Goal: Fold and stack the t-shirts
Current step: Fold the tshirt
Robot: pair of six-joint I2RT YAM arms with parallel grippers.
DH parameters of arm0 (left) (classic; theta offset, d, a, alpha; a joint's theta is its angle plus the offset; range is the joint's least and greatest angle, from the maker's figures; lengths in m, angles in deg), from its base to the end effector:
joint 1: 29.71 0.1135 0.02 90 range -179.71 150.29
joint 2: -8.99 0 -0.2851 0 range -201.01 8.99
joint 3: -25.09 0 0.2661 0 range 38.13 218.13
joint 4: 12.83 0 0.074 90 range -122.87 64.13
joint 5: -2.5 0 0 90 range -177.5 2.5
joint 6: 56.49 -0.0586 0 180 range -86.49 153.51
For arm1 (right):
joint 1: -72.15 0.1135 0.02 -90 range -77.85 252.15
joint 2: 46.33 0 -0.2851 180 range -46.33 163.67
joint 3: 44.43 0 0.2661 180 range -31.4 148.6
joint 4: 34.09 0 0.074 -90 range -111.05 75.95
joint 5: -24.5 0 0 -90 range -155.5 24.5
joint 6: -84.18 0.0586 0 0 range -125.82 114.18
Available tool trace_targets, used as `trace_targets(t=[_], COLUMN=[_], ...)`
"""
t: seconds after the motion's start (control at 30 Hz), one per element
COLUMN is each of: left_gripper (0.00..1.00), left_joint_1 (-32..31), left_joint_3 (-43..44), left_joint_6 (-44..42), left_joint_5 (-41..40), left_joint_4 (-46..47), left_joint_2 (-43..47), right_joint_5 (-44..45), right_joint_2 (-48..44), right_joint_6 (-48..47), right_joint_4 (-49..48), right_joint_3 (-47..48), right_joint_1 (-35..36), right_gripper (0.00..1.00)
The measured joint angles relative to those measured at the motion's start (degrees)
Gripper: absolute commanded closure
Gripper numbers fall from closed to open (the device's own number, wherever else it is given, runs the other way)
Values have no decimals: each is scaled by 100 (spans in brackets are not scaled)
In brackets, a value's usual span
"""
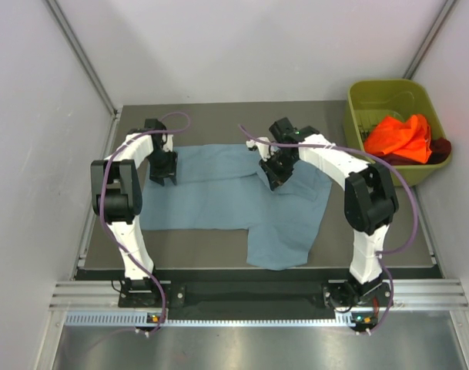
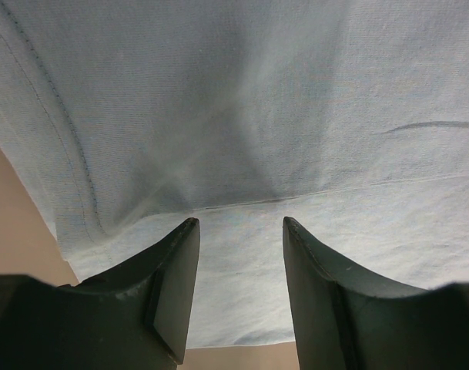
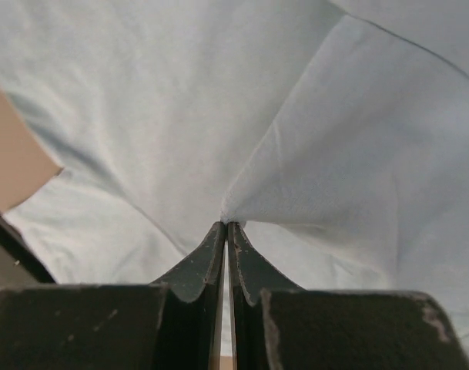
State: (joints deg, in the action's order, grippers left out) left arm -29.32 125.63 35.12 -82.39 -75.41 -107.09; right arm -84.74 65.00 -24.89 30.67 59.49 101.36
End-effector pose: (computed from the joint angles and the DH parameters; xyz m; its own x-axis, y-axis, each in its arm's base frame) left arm 0.4290 -0.0023 0.1687 -0.9785 -0.0346 -0.2033 -0.0159 0.9955 -0.0929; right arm 0.3634 0.2253 0.2216 -0.6060 -0.6922 -0.3919 -0.7902 0.5805 0.1964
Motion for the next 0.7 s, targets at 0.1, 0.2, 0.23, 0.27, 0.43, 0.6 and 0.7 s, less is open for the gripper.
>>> trace_targets(t=[0.1,0.2,0.23,0.27,0.43,0.6,0.7], left_gripper=[48,48,48,48,48,48,48], left_joint_1=[0,0,0,0,0,0,2], left_joint_3=[-2,0,0,0,0,0,0], left_joint_6=[2,2,2,2,2,0,0], left_joint_5=[0,0,0,0,-2,-9,-26], left_joint_4=[0,0,0,0,0,0,0], left_joint_2=[0,0,0,2,0,0,0], right_joint_5=[-219,-354,-385,-407,-411,-426,-457], right_joint_2=[0,0,0,0,-2,-337,-741], right_joint_6=[-31,-44,-31,-28,-50,168,291], right_joint_4=[140,238,267,278,275,170,166], right_joint_3=[-4,-4,-4,-4,-7,-328,-695], right_joint_1=[68,98,105,107,94,-249,-962], right_gripper=[93,77,64,62,60,64,64])
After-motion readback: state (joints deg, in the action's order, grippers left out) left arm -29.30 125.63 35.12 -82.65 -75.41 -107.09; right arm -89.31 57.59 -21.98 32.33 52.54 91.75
